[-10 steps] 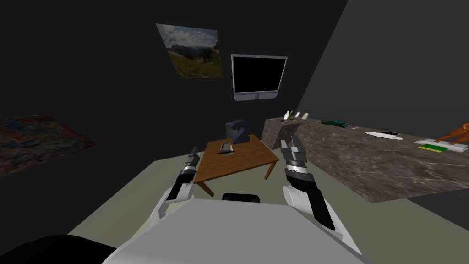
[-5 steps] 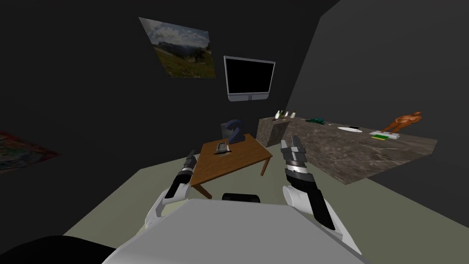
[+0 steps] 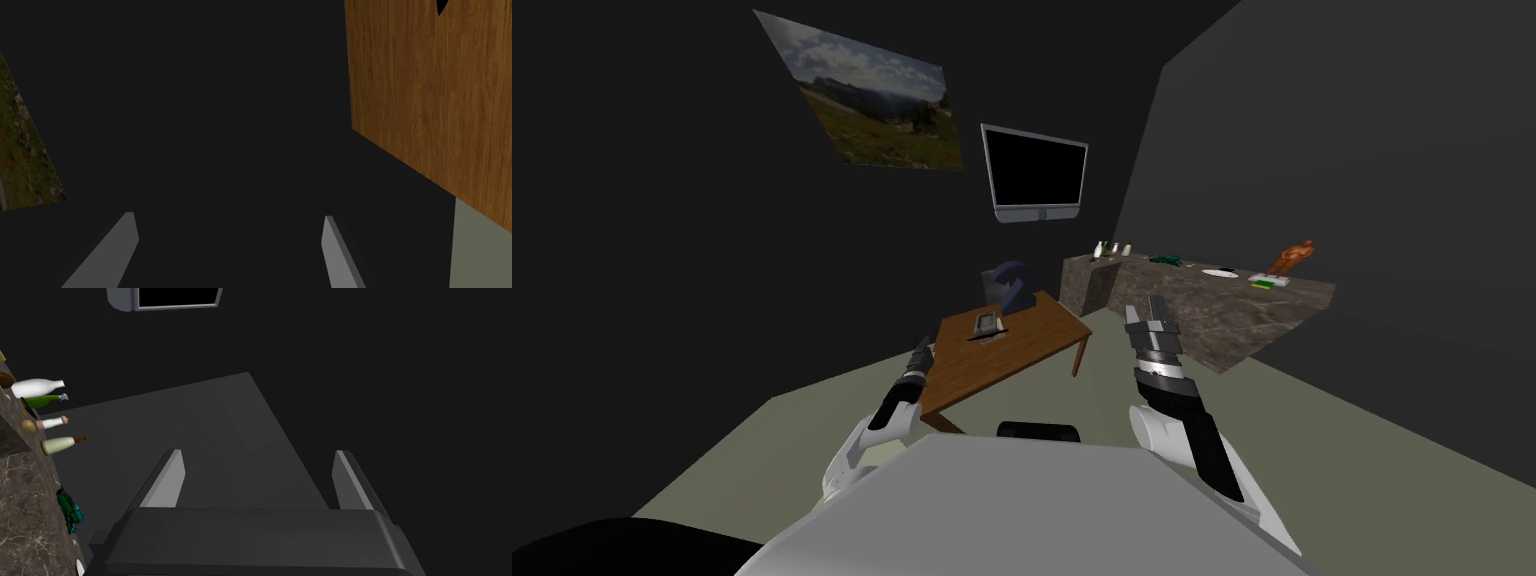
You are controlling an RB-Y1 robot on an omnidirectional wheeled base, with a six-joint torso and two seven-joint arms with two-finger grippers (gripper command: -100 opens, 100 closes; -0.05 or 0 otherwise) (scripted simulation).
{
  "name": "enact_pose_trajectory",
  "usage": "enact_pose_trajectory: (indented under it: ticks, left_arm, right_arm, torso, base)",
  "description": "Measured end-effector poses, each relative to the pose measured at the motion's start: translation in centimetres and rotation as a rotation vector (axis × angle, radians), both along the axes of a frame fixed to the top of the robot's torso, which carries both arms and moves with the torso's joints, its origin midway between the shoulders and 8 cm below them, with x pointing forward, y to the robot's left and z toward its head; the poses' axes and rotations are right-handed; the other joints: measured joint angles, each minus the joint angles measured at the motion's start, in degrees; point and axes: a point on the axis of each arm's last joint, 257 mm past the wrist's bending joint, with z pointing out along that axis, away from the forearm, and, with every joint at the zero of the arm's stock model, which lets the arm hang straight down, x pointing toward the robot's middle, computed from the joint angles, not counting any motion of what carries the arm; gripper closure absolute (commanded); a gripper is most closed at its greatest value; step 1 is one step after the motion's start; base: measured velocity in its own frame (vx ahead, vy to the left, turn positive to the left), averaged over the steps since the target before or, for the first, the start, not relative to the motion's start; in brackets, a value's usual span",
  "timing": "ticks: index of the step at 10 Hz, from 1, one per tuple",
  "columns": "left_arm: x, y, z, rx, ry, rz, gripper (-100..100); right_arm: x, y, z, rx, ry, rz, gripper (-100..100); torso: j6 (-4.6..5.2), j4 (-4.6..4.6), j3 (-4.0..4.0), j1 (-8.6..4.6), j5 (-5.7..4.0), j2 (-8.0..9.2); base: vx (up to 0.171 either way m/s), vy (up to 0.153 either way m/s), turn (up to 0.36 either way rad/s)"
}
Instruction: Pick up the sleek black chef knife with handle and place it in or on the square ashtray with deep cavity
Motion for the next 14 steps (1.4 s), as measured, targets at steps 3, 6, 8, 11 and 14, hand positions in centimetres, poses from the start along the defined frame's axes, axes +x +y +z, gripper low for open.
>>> enact_pose_trajectory:
  ticks: [3, 6, 8, 11, 14]
  left_arm:
    - [-0.6, 2.6, -2.7, -0.030, 0.072, 0.055, -100]
    - [-1.5, 5.8, -4.8, -0.065, 0.139, 0.117, -100]
    - [-2.1, 7.4, -6.4, -0.092, 0.174, 0.155, -100]
    - [-2.6, 9.2, -8.5, -0.125, 0.222, 0.198, -100]
    - [-4.0, 10.7, -10.7, -0.170, 0.272, 0.249, -100]
  right_arm:
    - [0.0, 0.0, 0.0, 0.000, 0.000, 0.000, 0]
    - [0.0, 0.0, 0.0, 0.000, 0.000, 0.000, 0]
    - [0.0, 0.0, 0.0, 0.000, 0.000, 0.000, 0]
    - [0.0, 0.0, 0.0, 0.000, 0.000, 0.000, 0]
    - [0.0, 0.0, 0.0, 0.000, 0.000, 0.000, 0]
  torso:
    - [-0.05, -0.01, -0.02, 0.02, 0.00, -0.03]
    - [-0.01, -0.01, -0.03, -0.02, -0.01, -0.06]
    - [0.00, -0.01, -0.05, -0.02, -0.01, -0.09]
    - [-0.02, -0.02, -0.06, -0.02, -0.01, -0.12]
    - [-0.08, -0.03, -0.07, -0.02, -0.01, -0.12]
  base:
    - [-0.021, -0.010, -0.197]
    - [-0.011, -0.014, -0.180]
    - [-0.006, -0.016, -0.191]
    - [0.000, -0.014, -0.107]
    - [0.007, -0.023, -0.199]
